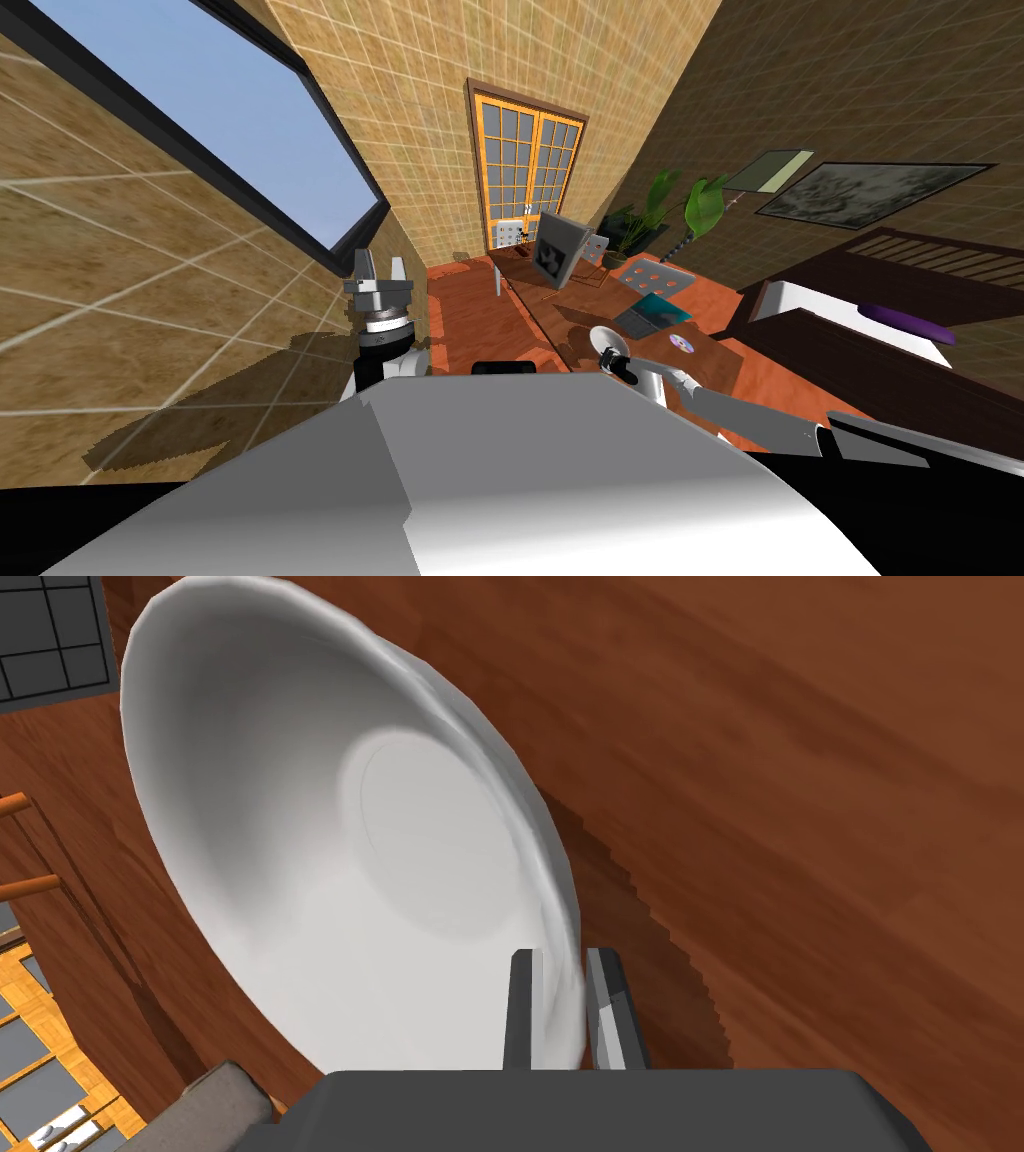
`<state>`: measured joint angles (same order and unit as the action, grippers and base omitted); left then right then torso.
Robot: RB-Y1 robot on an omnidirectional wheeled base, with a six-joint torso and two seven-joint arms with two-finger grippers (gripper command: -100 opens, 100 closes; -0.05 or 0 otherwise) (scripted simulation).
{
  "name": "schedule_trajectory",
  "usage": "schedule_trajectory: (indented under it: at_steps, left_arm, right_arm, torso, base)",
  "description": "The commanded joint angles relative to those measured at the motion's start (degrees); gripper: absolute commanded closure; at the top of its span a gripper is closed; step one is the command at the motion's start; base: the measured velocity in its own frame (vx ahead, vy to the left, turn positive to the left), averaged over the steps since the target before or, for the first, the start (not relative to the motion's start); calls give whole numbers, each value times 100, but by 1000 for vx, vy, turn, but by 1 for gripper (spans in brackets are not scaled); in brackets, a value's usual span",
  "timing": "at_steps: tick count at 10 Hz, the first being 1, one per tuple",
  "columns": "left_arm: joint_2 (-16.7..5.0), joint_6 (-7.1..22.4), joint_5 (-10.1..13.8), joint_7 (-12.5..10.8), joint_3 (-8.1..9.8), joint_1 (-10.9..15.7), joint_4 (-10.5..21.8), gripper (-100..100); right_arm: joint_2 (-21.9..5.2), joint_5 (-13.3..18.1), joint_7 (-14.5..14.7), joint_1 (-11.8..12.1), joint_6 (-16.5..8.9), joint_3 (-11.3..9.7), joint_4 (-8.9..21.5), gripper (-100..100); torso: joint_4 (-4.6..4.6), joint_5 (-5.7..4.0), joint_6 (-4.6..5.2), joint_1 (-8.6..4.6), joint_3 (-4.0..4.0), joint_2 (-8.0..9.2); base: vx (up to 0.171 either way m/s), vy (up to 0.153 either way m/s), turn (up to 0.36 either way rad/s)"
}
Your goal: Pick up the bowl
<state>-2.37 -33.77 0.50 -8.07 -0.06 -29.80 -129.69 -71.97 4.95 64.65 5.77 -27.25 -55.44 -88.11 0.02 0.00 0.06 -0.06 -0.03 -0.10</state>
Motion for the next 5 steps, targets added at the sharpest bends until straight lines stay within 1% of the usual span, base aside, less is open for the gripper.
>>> schedule_trajectory:
  at_steps: [1, 3, 4, 5]
  left_arm:
    - [0, 0, 0, 0, 0, 0, 0, 0]
    - [0, 0, 0, 0, 0, 0, 0, 0]
    - [0, 0, 0, 0, 0, 0, 0, 0]
    - [0, 0, 0, 0, 0, 0, 0, 0]
  right_arm:
    - [0, 0, 0, 0, 0, 0, 0, 100]
    - [0, -1, -3, -3, 0, 4, 0, 100]
    - [0, -2, -4, -2, 0, 3, 0, 0]
    - [-184, -94, 36, -31, -17, -25, -186, 100]
  torso:
    - [0, 0, 0, 0, 0, 0]
    - [-2, 1, 1, 3, 0, 1]
    - [-1, 2, 1, 4, 1, 2]
    - [0, 3, 1, 6, 1, 2]
  base:
    - [0, 0, 0]
    - [0, 0, 0]
    - [0, 0, 0]
    - [-6, 20, -115]
